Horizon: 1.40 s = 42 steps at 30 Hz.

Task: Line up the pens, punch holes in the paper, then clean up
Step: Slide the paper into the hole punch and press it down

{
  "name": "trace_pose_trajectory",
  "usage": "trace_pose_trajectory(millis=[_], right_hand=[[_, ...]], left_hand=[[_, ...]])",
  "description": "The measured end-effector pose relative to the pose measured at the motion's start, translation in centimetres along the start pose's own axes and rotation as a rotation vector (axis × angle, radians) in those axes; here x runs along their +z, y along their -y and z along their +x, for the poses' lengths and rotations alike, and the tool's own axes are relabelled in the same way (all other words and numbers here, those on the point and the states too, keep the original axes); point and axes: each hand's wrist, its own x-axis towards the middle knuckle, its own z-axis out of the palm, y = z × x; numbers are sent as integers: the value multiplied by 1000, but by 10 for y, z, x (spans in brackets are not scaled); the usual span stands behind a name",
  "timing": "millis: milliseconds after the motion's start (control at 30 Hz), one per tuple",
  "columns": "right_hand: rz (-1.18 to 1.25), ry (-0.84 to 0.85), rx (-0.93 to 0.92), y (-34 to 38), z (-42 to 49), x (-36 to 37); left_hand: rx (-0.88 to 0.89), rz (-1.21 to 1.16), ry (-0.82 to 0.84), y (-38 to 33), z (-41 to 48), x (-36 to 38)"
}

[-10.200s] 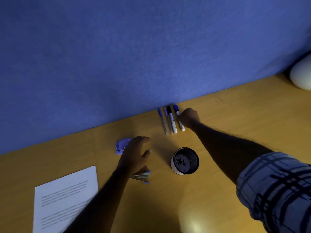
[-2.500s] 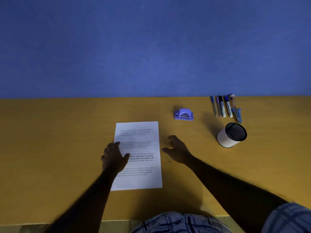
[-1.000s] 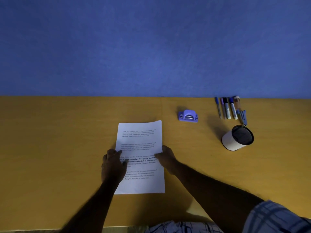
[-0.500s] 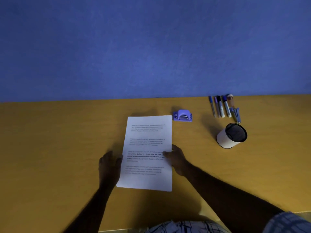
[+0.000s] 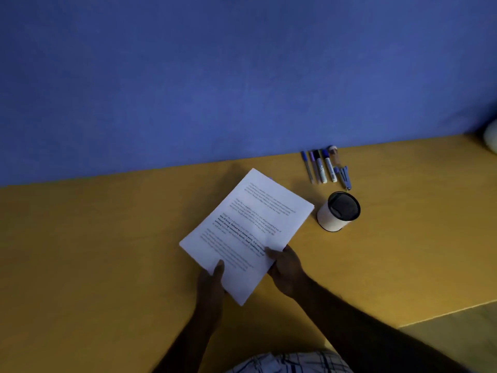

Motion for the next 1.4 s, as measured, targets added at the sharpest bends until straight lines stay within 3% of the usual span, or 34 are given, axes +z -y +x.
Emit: trace_pose_trajectory(millis=[267, 467, 767, 1400], right_hand=[[-23, -74, 48, 13, -3, -31], [-75, -289, 48, 39, 9, -69], [-728, -353, -103, 60, 36, -85], [-854, -379, -199, 57, 44, -95]], left_hand=[[57, 325, -46, -8, 30, -6], [87, 516, 46, -30, 63, -26], [-16, 575, 107, -39, 107, -9], [-32, 634, 82, -28, 115, 5]])
